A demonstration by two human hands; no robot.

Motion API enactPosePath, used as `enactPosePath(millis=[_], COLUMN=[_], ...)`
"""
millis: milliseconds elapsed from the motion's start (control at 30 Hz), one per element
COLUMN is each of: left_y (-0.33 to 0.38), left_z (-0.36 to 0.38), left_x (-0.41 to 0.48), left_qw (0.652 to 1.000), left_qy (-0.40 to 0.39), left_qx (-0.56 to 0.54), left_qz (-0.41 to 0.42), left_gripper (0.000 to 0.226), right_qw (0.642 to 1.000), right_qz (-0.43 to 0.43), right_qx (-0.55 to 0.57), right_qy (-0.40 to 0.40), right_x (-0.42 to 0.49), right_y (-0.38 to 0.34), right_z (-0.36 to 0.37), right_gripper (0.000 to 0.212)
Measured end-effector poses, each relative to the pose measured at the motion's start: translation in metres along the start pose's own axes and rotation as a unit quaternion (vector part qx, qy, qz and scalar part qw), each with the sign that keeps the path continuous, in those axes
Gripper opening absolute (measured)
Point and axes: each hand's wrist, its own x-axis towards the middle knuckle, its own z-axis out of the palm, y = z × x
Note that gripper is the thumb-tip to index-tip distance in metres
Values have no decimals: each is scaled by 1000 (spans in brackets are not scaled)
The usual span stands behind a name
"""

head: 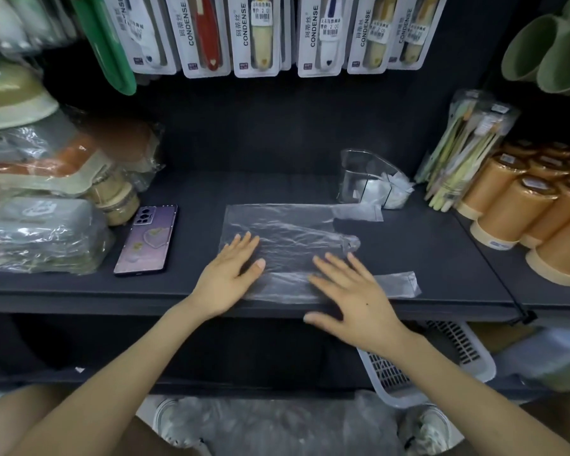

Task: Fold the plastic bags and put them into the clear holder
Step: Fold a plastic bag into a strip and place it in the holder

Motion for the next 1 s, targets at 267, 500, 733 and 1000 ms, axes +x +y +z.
enactPosePath(millis=[267,500,733,1000], left_y=[-4,6,23,25], left_z=[-27,-41,-30,-13], left_x=[-46,-60,-38,-9], left_qw=[968,939,930,905], left_qy=[75,10,84,133], left_qx=[-237,-336,-357,-394], left_qz=[38,77,8,-91], left_gripper=[37,70,10,28], right_qw=[986,903,856,896], right_qz=[-48,195,225,211], right_qx=[45,375,419,346], right_qy=[153,-77,-201,-181], right_x=[-20,-11,23,37], right_y=[-25,-23,4,17], right_z=[-1,-68,-86,-86], right_gripper=[16,15,48,22])
